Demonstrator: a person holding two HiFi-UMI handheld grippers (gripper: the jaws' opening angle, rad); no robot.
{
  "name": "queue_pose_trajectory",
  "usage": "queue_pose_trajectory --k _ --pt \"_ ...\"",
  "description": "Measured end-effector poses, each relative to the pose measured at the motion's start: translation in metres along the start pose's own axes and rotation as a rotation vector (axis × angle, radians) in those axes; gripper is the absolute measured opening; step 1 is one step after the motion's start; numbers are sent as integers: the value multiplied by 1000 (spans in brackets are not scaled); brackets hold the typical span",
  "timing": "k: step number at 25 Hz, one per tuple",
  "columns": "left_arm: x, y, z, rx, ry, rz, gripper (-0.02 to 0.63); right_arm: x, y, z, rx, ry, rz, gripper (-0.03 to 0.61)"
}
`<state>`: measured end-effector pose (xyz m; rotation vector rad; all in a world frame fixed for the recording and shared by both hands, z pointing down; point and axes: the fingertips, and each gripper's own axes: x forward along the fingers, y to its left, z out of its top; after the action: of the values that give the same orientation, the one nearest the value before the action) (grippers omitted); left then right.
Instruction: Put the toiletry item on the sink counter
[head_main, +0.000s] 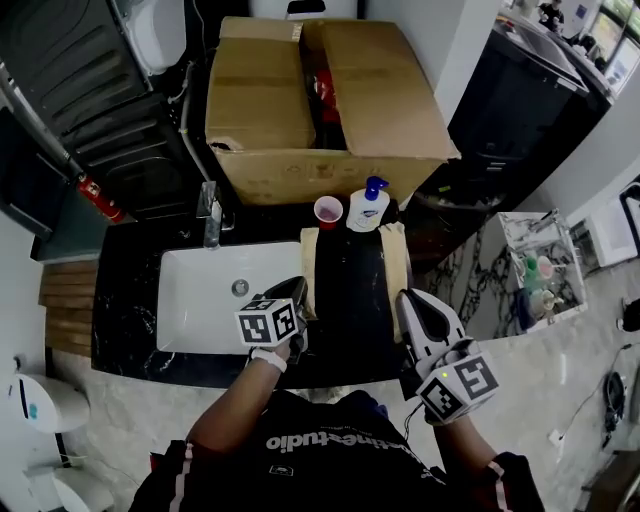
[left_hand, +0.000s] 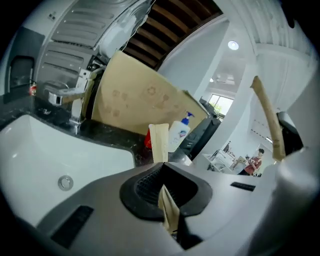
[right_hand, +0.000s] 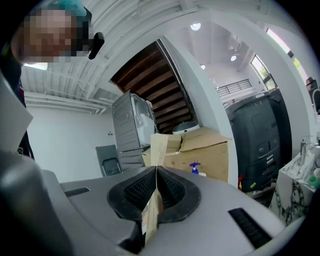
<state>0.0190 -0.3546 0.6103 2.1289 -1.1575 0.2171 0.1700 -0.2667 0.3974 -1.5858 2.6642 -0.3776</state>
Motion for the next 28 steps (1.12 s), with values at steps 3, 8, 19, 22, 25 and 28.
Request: queue_pose_trajectory --k 3,8,19,22,25,28 --pt "18 13 -14 -25 54 57 17 3 -1 -5 7 12 -5 41" --pt "40 26 -34 -41 142 133 17 7 0 -11 15 29 -1 41" --pt "54 26 -39 -78 169 134 23 4 3 -12 19 30 -1 41" --pt "51 24 -36 -77 148 127 95 3 5 -10 15 23 2 41" --pt "43 21 -25 -55 114 124 127 2 8 -7 9 12 8 41" --pt "25 16 -6 -46 55 115 129 3 11 -1 3 1 15 41"
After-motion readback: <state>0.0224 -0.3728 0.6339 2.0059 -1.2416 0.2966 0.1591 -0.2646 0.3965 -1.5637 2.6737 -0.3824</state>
